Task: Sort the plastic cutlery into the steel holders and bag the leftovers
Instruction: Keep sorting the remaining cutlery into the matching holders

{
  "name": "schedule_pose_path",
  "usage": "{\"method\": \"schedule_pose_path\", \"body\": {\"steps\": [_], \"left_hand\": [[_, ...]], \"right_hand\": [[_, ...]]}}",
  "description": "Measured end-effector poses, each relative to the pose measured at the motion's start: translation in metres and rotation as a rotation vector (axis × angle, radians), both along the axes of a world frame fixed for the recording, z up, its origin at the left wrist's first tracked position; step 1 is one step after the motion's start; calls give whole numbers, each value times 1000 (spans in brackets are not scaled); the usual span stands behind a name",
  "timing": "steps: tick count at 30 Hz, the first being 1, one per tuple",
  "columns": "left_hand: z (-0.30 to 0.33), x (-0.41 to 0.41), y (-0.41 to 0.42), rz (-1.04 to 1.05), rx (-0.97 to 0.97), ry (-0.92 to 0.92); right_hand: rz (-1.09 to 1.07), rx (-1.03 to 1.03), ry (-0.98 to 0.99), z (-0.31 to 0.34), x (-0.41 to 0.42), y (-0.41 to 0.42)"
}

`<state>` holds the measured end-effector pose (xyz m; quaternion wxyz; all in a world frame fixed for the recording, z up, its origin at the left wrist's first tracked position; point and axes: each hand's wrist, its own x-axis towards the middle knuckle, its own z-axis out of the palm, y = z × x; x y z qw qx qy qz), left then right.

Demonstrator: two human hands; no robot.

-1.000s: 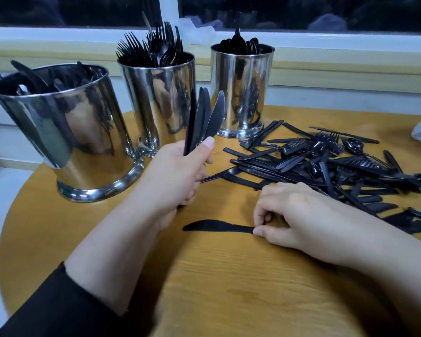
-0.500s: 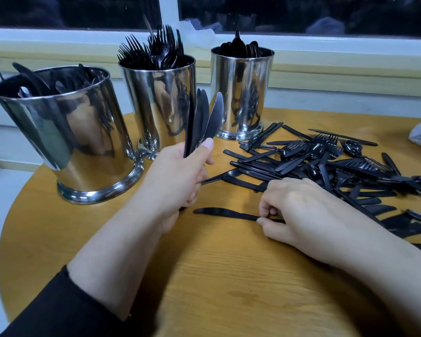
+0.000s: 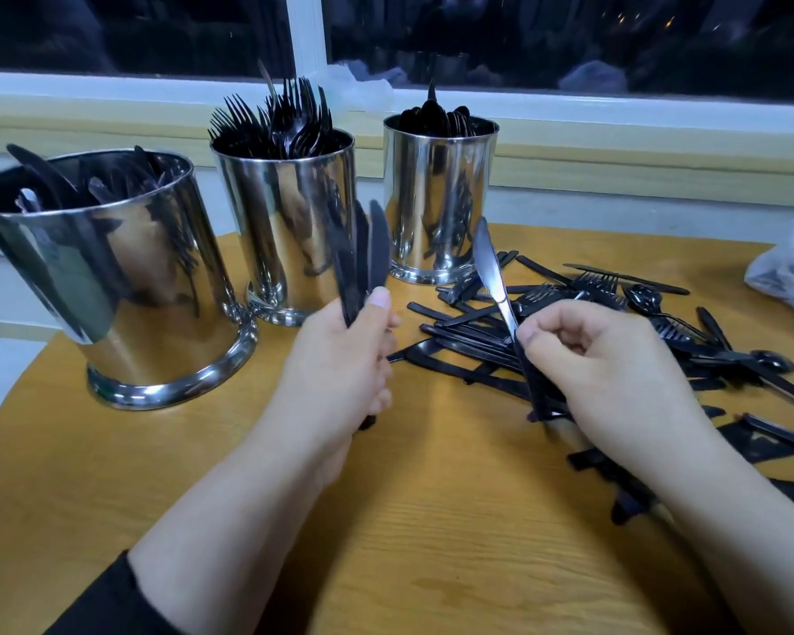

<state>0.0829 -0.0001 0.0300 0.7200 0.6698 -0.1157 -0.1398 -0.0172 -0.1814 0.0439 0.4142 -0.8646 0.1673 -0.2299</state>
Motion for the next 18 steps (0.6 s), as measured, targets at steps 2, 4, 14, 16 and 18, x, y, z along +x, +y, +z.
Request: {"method": "schedule_pose_path", "body": {"steps": [2, 4, 14, 16, 18], "left_hand": [[1, -12, -9, -52, -48, 58], [2, -20, -18, -101, -80, 96], [-3, -19, -25, -107, 25, 42], [-5, -14, -23, -115, 86, 5], [-6, -15, -26, -143, 67, 0]], "right_hand": [[55, 23, -7, 0, 0, 3], [113, 28, 1, -1, -1, 7], [165, -73, 28, 7, -6, -4], [86, -53, -57, 14, -11, -17], [29, -2, -137, 19, -19, -32]]}}
